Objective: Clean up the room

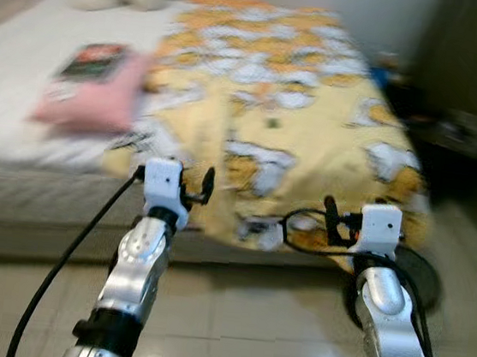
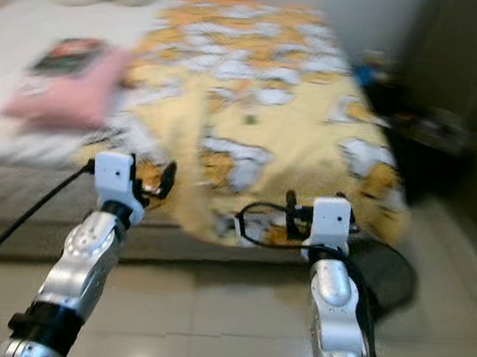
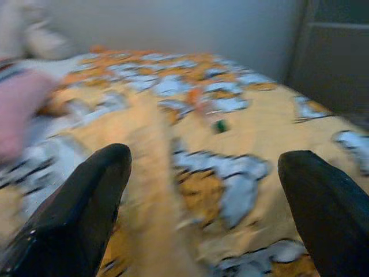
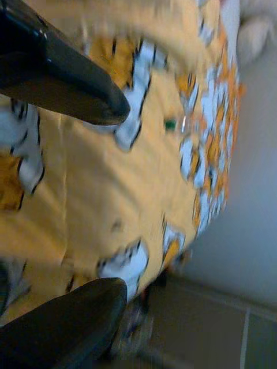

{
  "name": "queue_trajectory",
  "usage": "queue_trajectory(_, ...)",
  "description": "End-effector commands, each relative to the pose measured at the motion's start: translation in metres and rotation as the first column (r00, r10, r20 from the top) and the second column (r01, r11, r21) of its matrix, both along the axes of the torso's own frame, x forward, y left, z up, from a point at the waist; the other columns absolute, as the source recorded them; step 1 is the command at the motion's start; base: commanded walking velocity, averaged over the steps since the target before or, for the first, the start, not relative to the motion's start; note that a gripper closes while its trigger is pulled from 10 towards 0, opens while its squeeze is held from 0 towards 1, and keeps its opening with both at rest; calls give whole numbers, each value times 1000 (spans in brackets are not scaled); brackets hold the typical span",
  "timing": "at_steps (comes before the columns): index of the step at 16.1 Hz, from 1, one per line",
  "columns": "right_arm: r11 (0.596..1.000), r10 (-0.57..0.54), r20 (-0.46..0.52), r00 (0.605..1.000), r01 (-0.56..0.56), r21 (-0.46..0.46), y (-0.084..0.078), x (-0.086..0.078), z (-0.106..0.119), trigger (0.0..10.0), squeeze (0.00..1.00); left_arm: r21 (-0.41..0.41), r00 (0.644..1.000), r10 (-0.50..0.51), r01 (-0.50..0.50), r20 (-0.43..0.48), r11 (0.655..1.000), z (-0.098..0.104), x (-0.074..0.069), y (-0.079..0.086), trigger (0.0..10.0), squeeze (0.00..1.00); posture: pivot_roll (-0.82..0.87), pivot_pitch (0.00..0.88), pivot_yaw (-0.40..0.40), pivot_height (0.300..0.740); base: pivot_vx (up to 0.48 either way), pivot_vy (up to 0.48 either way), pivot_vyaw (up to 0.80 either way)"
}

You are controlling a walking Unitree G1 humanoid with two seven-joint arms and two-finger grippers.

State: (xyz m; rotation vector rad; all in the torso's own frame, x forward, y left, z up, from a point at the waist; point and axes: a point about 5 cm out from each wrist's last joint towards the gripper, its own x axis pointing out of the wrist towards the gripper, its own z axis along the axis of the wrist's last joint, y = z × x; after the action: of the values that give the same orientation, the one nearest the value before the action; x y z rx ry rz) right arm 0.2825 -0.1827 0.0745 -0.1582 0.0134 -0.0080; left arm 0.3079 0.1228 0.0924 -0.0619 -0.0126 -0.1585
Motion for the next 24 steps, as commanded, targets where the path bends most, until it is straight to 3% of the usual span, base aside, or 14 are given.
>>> queue_trajectory(1, 1000, -7, 4, 1000, 7, 0, 0, 1, 1, 10000, 0, -7, 1000, -8, 8, -16, 1000, -2, 2, -2, 10000, 0, -231, 0, 77, 732, 480, 0, 0)
queue_trajectory(8, 1000, -1, -6, 1000, 1, -3, 0, 3, 0, 10000, 0, -28, 1000, -1, 0, -13, 1000, -2, 4, -6, 10000, 0, -228, 0, 74, 732, 480, 0, 0)
queue_trajectory(12, 1000, 24, -31, 999, -24, -7, 1, 0, -5, 10000, 0, -39, 998, 30, -32, -46, 999, -9, -1, 2, 10000, 0, -224, 0, 68, 732, 480, 0, 0)
queue_trajectory(18, 1000, 25, -35, 999, -25, -9, 2, 1, -5, 10000, 0, -33, 1000, 0, 0, -25, 999, -4, 4, -6, 10000, 0, -233, 0, 78, 732, 480, 0, 0)
queue_trajectory(21, 1000, 22, -41, 999, -22, -13, -1, -1, -7, 10000, 0, -29, 998, -2, 0, -69, 1000, -12, 1, -6, 10000, 0, -235, 0, 72, 732, 160, 0, 0)
queue_trajectory(24, 997, 55, -86, 995, -59, -47, -14, -7, -8, 10000, 0, -51, 989, 55, -62, -136, 997, -31, -14, 7, 10000, 0, -217, 0, -21, 732, 0, 0, 0)
